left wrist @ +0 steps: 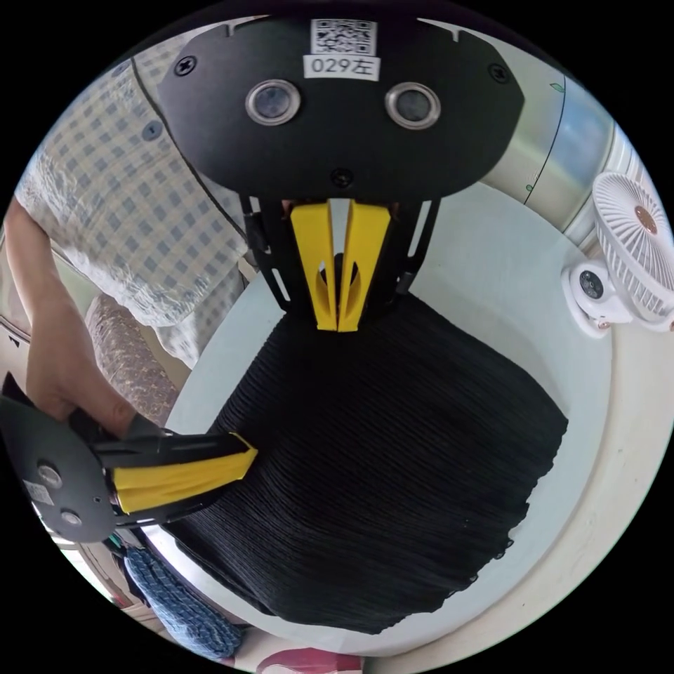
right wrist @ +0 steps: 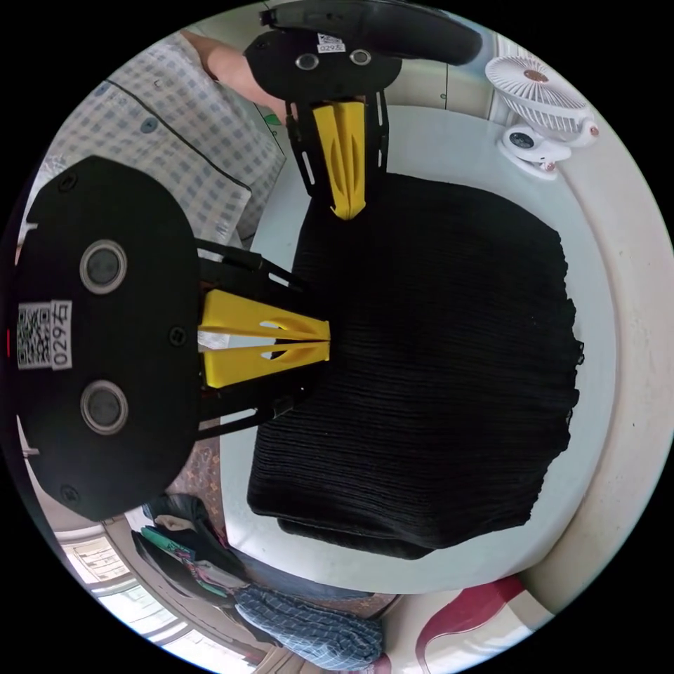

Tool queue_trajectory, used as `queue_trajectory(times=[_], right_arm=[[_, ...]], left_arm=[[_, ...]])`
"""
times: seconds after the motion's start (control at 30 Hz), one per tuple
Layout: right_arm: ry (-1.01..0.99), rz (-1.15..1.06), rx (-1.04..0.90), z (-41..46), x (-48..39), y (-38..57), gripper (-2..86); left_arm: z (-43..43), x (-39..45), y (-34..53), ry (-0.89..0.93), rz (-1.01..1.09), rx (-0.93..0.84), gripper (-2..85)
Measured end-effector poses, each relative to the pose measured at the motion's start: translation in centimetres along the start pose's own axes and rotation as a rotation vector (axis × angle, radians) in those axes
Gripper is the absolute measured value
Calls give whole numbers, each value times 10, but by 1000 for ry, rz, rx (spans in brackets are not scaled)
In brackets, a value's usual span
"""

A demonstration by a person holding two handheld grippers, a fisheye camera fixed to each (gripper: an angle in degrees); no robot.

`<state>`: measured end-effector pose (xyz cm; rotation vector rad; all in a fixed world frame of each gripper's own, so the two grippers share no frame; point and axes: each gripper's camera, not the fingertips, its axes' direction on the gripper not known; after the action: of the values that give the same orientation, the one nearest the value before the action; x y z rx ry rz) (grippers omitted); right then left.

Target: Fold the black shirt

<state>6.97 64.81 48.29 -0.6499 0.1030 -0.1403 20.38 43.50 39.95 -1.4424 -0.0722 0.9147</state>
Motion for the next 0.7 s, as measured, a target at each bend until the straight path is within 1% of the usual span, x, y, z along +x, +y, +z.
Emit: queue_trajectory(times=[0.27,0.43,0.7], right_arm=[[55,-31,-10,4,-22,-8,-5],[62,-43,-9,6,-29,-12,-6],[71,-57,-18,9,-39,-20,-5]], left_arm=[[1,-11,4,43,-15,11,-10],[1,-14,5,42,-14,2,-10],[1,-25,11,89,-22,14,-10]])
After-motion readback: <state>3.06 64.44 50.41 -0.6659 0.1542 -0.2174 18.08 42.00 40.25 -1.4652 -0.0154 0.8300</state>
